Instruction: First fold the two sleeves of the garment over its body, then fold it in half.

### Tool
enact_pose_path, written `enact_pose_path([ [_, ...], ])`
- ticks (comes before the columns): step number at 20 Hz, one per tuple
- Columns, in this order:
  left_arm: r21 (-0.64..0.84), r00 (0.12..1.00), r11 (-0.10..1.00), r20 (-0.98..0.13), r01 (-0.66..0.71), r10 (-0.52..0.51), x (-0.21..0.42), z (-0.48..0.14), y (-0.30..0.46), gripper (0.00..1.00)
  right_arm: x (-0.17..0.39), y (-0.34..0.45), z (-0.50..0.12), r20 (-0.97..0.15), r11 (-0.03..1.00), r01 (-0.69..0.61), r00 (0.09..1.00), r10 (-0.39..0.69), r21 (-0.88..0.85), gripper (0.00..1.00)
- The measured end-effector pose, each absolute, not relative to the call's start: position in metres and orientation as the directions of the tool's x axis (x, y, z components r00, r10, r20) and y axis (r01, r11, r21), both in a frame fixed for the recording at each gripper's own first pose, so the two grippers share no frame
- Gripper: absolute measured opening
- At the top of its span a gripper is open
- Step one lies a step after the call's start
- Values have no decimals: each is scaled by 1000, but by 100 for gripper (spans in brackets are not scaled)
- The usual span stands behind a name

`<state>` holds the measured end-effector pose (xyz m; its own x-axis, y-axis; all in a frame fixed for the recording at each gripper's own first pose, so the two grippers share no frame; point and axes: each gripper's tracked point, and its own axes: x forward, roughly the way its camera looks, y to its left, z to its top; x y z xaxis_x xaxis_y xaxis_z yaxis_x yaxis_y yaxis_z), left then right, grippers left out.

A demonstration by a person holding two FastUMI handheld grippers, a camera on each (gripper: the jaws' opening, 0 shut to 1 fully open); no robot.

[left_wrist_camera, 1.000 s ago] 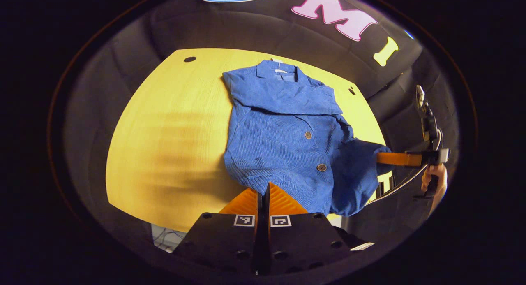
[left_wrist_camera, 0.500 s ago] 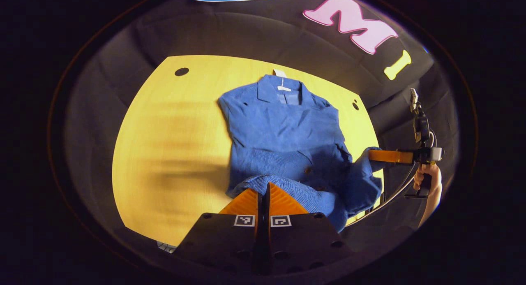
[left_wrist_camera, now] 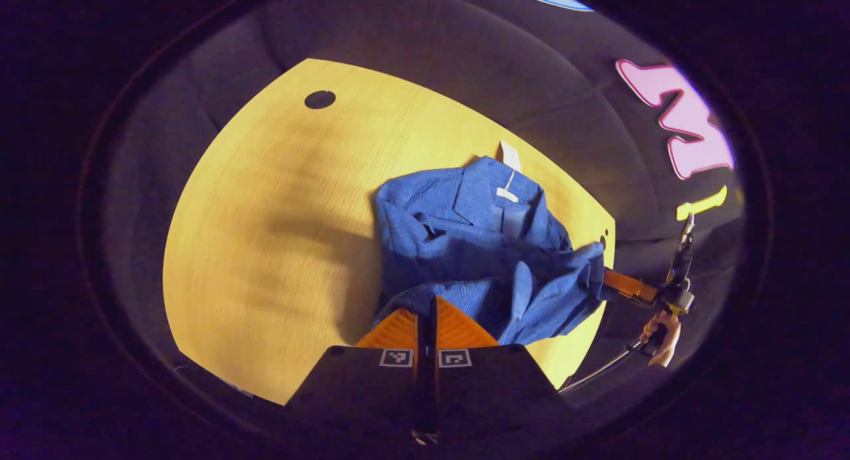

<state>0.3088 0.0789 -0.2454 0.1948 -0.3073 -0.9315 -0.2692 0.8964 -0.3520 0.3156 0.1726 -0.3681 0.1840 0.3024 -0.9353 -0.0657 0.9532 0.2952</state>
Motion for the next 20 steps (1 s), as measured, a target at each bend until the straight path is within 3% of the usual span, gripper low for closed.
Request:
enact_pose_path([
  [4,-277,145,906,-959,-321,-242,342,-299,74,0,331,174,-420,-945,953,-80,128,301,292,2],
  [9,-364,246,869,-924,-335,-293,356,-305,83,0,334,174,-443,-922,931,-100,139,361,350,3],
  [10,-401,268,847,-909,-349,-319,353,-300,85,0,331,177,-443,-907,919,-93,150,393,383,21],
  [11,-450,296,813,-886,-369,-355,353,-295,86,9,334,176,-440,-896,911,-105,169,411,398,10],
  [12,-486,326,779,-868,-397,-375,356,-294,86,18,343,174,-438,-888,911,-132,204,411,392,33],
  [14,-540,405,720,-833,-437,-379,364,-283,92,64,357,173,-433,-873,909,-171,258,414,380,80],
  [15,-549,434,712,-823,-438,-368,364,-277,93,63,362,178,-427,-853,898,-174,282,439,404,92],
  [16,-560,465,706,-810,-434,-357,365,-272,95,66,365,182,-420,-831,886,-170,307,464,432,92],
  [17,-601,509,676,-777,-426,-371,367,-258,94,69,371,185,-409,-798,865,-164,333,501,475,83],
  [18,-650,550,629,-738,-427,-390,371,-245,91,69,376,187,-398,-773,846,-142,353,528,513,94],
  [20,-692,581,565,-707,-450,-403,375,-229,93,71,387,186,-382,-742,823,-95,383,550,560,95],
])
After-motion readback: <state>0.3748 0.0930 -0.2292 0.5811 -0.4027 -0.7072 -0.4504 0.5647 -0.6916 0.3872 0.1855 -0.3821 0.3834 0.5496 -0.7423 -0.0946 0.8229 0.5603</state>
